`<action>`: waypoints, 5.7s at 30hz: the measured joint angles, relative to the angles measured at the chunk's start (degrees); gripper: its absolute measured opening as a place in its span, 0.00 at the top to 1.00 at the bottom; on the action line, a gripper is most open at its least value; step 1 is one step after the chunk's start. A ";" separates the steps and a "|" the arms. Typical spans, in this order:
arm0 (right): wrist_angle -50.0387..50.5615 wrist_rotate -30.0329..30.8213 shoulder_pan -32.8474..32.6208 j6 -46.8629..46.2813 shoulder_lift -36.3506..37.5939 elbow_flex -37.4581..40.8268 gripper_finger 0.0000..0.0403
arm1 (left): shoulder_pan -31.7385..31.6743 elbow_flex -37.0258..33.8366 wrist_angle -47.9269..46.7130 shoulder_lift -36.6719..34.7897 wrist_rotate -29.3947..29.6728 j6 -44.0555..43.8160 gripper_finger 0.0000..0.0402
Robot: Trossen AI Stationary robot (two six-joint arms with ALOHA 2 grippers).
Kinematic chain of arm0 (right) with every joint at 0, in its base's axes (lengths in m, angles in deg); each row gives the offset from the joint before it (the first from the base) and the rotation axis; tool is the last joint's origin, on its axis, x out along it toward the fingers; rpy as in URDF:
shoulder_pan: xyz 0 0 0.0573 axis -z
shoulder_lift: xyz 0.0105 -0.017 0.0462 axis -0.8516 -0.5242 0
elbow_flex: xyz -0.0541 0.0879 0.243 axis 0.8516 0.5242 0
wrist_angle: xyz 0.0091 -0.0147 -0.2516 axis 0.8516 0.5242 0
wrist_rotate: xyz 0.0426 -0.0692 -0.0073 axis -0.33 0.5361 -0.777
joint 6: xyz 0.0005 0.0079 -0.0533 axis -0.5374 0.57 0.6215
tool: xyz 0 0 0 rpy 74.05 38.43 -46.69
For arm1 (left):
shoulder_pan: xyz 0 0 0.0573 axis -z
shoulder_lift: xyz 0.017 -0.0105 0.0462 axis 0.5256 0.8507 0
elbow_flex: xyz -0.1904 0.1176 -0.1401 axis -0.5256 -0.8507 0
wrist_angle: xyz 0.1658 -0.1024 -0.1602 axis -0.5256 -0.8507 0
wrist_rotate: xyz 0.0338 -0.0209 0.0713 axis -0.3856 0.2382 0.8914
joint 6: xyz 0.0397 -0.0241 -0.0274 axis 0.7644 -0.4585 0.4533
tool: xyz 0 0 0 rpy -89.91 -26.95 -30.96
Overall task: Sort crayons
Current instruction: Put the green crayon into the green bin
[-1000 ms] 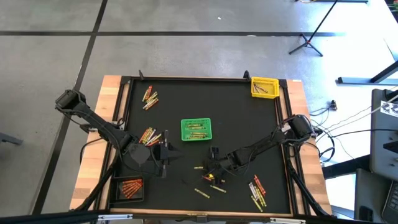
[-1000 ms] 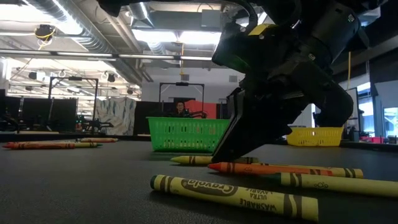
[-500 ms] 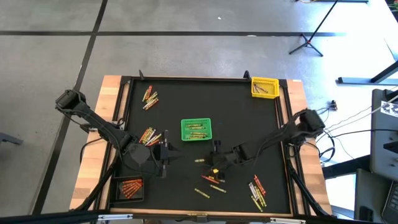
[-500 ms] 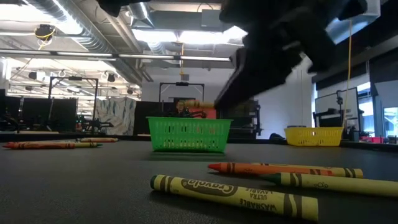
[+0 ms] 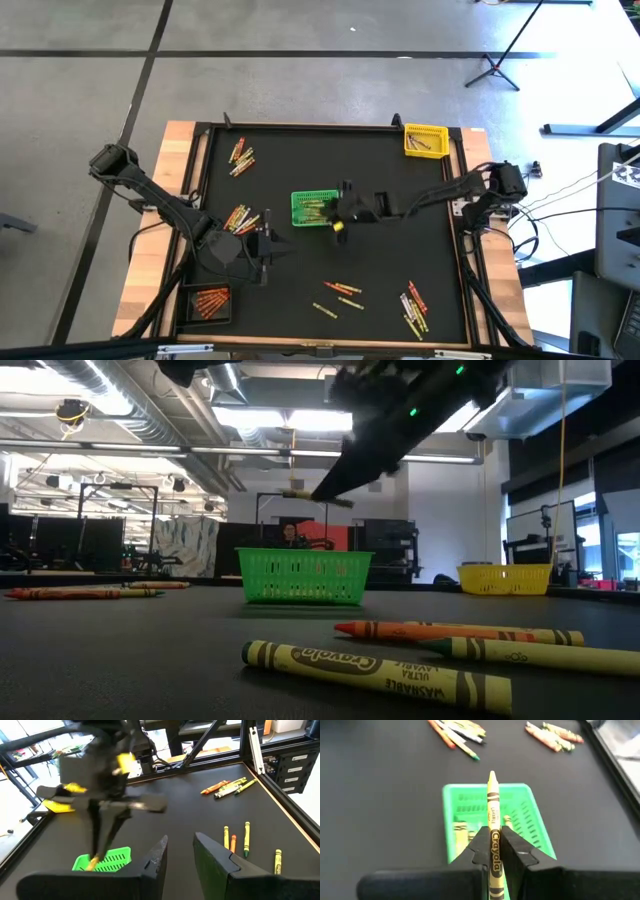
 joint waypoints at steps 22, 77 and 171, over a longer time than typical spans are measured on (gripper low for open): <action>-5.44 -8.51 7.17 -0.22 -12.71 -0.04 0.94 | 0.00 0.00 0.22 -0.02 0.02 0.00 0.80; 19.56 1.06 -26.93 -20.35 -4.06 -6.69 0.71 | 0.00 0.02 0.29 -0.02 -0.17 -0.24 0.80; 19.49 8.72 -25.02 -16.77 -10.41 -6.54 0.94 | 0.21 0.04 -0.04 -0.02 -0.15 -2.78 0.80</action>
